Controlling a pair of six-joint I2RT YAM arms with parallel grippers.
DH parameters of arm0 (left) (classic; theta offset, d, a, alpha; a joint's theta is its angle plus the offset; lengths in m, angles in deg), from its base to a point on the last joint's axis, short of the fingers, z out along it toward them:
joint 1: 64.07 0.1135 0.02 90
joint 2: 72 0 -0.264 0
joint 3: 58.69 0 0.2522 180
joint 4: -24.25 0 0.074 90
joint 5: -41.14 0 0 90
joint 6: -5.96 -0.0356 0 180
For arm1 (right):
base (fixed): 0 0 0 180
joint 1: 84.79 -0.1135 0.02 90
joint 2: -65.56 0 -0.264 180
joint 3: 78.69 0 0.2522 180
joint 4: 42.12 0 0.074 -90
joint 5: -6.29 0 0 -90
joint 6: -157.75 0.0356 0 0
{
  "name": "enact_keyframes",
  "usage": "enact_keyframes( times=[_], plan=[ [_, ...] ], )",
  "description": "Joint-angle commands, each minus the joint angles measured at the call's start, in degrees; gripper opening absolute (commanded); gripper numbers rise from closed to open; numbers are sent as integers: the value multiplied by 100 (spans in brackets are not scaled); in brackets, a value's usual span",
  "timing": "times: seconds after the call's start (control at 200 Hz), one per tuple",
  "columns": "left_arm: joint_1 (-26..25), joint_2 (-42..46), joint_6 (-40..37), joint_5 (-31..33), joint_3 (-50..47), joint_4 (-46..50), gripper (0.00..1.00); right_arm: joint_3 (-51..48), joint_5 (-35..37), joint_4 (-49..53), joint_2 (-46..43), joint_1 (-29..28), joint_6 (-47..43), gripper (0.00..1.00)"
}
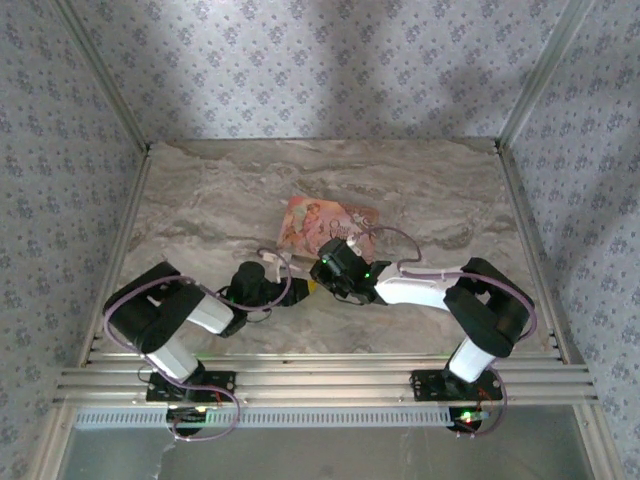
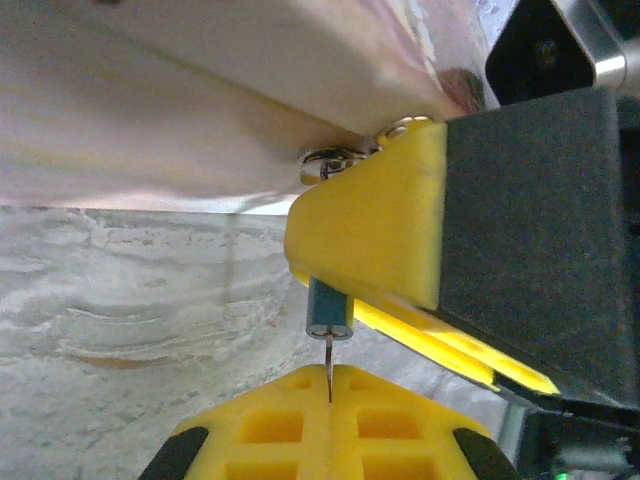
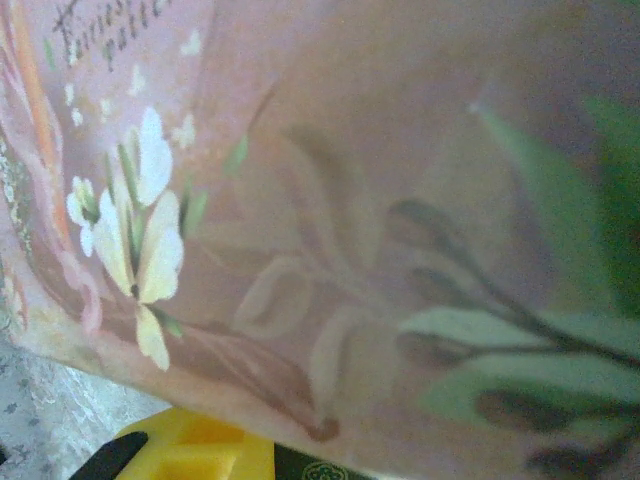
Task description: Unlock a padlock with a key
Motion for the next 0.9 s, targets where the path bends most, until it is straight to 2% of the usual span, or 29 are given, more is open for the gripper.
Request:
enact_keyframes(
  times=[0.0, 0.105, 0.165, 0.37, 0.47, 0.57, 0.65, 0.789, 0.814, 0.894],
  plan=[
    [-350, 787, -1822, 302, 459, 346, 0, 130, -787, 279, 160, -145, -86, 0],
    [-863, 1180, -3187, 1091, 512, 1282, 0, 286, -881, 456, 134, -91, -200, 0],
    [-1057, 1164, -3690, 1367, 580, 1557, 0, 372, -940, 562, 154, -54, -264, 0],
    [-1715, 1026, -4735, 2463, 640, 1802, 0, 392, -1091, 541, 192, 11, -247, 0],
    [-1835, 1075, -4877, 2752, 627, 1830, 0, 400, -1113, 606, 155, 20, -274, 0],
    [-2162, 1184, -5337, 3402, 656, 2027, 0, 409, -1161, 649, 152, 37, -274, 0],
    [-2176, 1243, -5408, 3539, 650, 2094, 0, 411, -1162, 665, 142, 46, -235, 0],
    [-1984, 1227, -5109, 3262, 625, 2154, 0, 434, -1103, 715, 48, 33, -200, 28],
    [-1963, 1206, -5034, 3251, 607, 2119, 0, 456, -1069, 741, 10, 24, -207, 36],
    [-1900, 1174, -4892, 3232, 568, 2071, 0, 497, -959, 862, -93, -4, -252, 48]
  ],
)
